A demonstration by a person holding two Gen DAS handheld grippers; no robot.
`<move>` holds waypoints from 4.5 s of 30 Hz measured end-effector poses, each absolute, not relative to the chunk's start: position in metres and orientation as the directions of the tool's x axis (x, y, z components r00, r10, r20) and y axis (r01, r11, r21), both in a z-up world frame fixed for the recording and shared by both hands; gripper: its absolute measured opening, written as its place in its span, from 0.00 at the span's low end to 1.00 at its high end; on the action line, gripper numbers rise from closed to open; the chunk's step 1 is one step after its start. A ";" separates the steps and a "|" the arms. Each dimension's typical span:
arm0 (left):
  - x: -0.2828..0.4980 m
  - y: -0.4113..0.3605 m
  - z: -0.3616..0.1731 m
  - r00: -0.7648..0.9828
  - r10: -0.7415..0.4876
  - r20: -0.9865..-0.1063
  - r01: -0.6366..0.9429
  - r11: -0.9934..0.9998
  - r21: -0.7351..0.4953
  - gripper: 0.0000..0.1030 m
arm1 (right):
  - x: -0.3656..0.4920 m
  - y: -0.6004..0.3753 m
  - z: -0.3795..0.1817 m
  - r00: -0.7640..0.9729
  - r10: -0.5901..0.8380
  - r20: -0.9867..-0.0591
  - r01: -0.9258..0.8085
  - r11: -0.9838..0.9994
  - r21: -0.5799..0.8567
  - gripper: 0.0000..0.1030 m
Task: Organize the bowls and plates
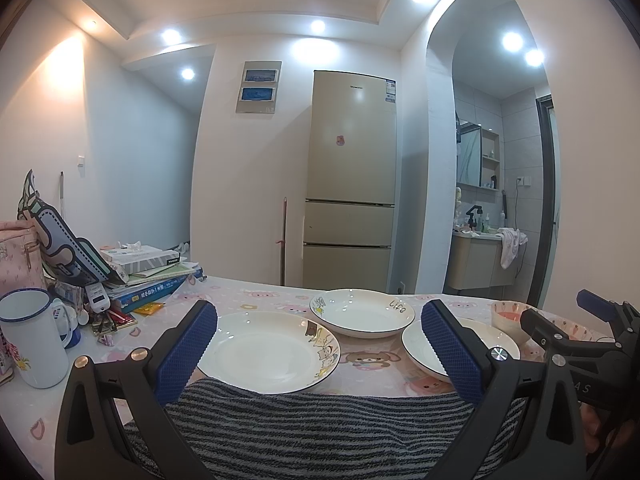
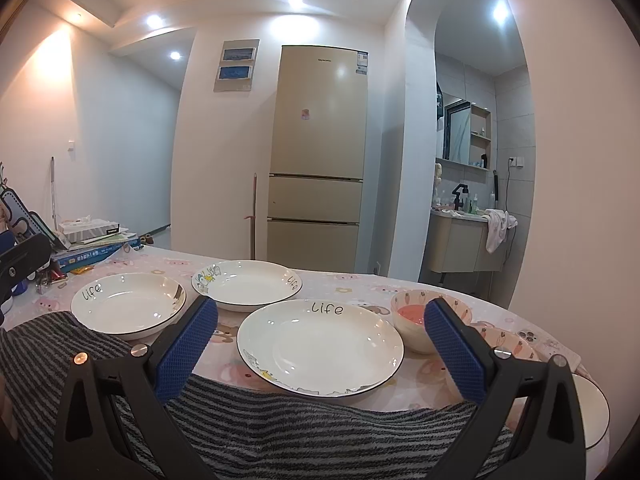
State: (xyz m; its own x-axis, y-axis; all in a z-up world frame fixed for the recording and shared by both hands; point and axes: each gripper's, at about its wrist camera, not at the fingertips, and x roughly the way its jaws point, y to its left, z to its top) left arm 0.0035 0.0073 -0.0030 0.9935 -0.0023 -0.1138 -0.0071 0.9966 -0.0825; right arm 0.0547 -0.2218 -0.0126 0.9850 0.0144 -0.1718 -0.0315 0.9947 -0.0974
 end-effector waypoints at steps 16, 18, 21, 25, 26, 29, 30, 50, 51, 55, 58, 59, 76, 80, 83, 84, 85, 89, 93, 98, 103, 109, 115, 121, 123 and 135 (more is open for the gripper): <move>-0.001 0.011 -0.005 0.995 0.002 -0.101 -0.008 0.998 -0.067 1.00 | 0.054 -0.220 -0.014 0.986 -0.016 -0.164 -0.002 0.994 -0.110 1.00; -0.001 0.012 -0.005 0.995 0.002 -0.099 -0.009 0.998 -0.066 1.00 | 0.053 -0.220 -0.015 0.987 -0.016 -0.159 -0.002 0.994 -0.109 1.00; -0.001 0.012 -0.005 0.994 0.003 -0.105 -0.010 0.998 -0.060 1.00 | 0.051 -0.222 -0.014 0.988 -0.012 -0.152 -0.003 0.995 -0.097 1.00; 0.003 0.009 -0.004 0.993 0.001 -0.122 -0.007 0.999 -0.052 1.00 | 0.051 -0.222 -0.012 0.988 -0.012 -0.152 -0.003 0.995 -0.100 1.00; 0.005 0.004 -0.003 0.992 0.000 -0.126 -0.006 0.999 -0.051 1.00 | 0.051 -0.222 -0.012 0.988 -0.013 -0.153 -0.003 0.995 -0.102 1.00; 0.004 0.004 -0.003 0.992 -0.004 -0.125 -0.002 0.999 -0.051 1.00 | 0.050 -0.223 -0.011 0.988 -0.015 -0.152 -0.001 0.995 -0.101 1.00; 0.003 0.006 -0.003 0.993 -0.026 -0.119 0.019 0.998 -0.060 1.00 | 0.049 -0.224 -0.010 0.989 -0.013 -0.147 -0.002 0.995 -0.098 1.00; -0.011 0.005 0.028 0.987 -0.108 -0.117 0.103 0.993 -0.050 1.00 | 0.040 -0.227 0.020 0.980 0.106 -0.166 -0.117 0.992 -0.053 0.91; -0.007 0.007 0.037 0.986 -0.085 -0.144 0.081 0.996 -0.035 1.00 | 0.042 -0.231 0.028 0.971 0.143 -0.190 -0.150 0.989 -0.019 0.90; 0.014 0.025 0.061 0.973 -0.084 -0.215 0.071 0.995 -0.069 1.00 | 0.059 -0.240 0.064 0.929 0.276 -0.245 -0.263 0.961 0.084 0.85; 0.032 0.041 0.077 0.965 -0.068 -0.255 0.046 0.995 -0.091 0.99 | 0.076 -0.235 0.088 0.913 0.314 -0.259 -0.294 0.949 0.114 0.84; 0.039 0.046 0.082 0.961 -0.068 -0.268 0.043 0.994 -0.100 0.95 | 0.081 -0.230 0.095 0.910 0.320 -0.262 -0.298 0.947 0.119 0.84; 0.160 0.161 0.003 0.787 0.006 -0.618 -0.238 0.926 -0.293 0.50 | 0.234 -0.128 0.066 0.698 0.489 -0.523 -0.367 0.872 0.324 0.63; 0.178 0.174 -0.037 0.733 -0.034 -0.680 -0.264 0.906 -0.330 0.50 | 0.255 -0.122 0.020 0.658 0.473 -0.586 -0.335 0.881 0.336 0.62; 0.187 0.172 -0.054 0.691 -0.065 -0.720 -0.267 0.903 -0.337 0.43 | 0.268 -0.116 -0.013 0.591 0.473 -0.653 -0.325 0.881 0.343 0.57; 0.190 0.171 -0.059 0.680 -0.074 -0.729 -0.266 0.902 -0.340 0.43 | 0.271 -0.113 -0.021 0.572 0.473 -0.670 -0.320 0.881 0.348 0.56; 0.191 0.170 -0.063 0.674 -0.078 -0.735 -0.266 0.902 -0.340 0.43 | 0.276 -0.112 -0.032 0.545 0.474 -0.691 -0.314 0.880 0.356 0.56; 0.192 0.172 -0.068 0.676 -0.077 -0.732 -0.271 0.899 -0.345 0.43 | 0.288 -0.111 -0.062 0.468 0.488 -0.737 -0.283 0.873 0.398 0.47; 0.192 0.180 -0.072 0.679 -0.094 -0.728 -0.287 0.879 -0.381 0.41 | 0.294 -0.107 -0.076 0.422 0.522 -0.741 -0.292 0.852 0.434 0.42; 0.195 0.191 -0.084 0.657 -0.127 -0.743 -0.319 0.846 -0.426 0.41 | 0.295 -0.099 -0.085 0.394 0.523 -0.756 -0.311 0.850 0.426 0.25; 0.202 0.192 -0.099 0.593 -0.120 -0.796 -0.367 0.840 -0.400 0.37 | 0.297 -0.095 -0.094 0.359 0.545 -0.758 -0.305 0.836 0.456 0.13; 0.203 0.188 -0.101 0.602 -0.159 -0.782 -0.328 0.844 -0.424 0.13 | 0.300 -0.097 -0.099 0.333 0.580 -0.743 -0.303 0.812 0.498 0.12; 0.199 0.185 -0.096 0.633 -0.144 -0.761 -0.309 0.854 -0.419 0.12 | 0.300 -0.101 -0.102 0.332 0.612 -0.718 -0.306 0.789 0.532 0.12; 0.190 0.179 -0.083 0.689 -0.122 -0.715 -0.262 0.877 -0.403 0.13 | 0.298 -0.104 -0.096 0.350 0.611 -0.710 -0.311 0.791 0.527 0.13; 0.190 0.178 -0.081 0.693 -0.118 -0.711 -0.257 0.881 -0.397 0.13 | 0.295 -0.105 -0.091 0.372 0.608 -0.701 -0.321 0.793 0.517 0.13; 0.165 0.129 -0.020 0.760 -0.057 -0.647 -0.193 0.932 -0.308 0.14 | 0.267 -0.135 -0.034 0.475 0.587 -0.655 -0.322 0.809 0.492 0.15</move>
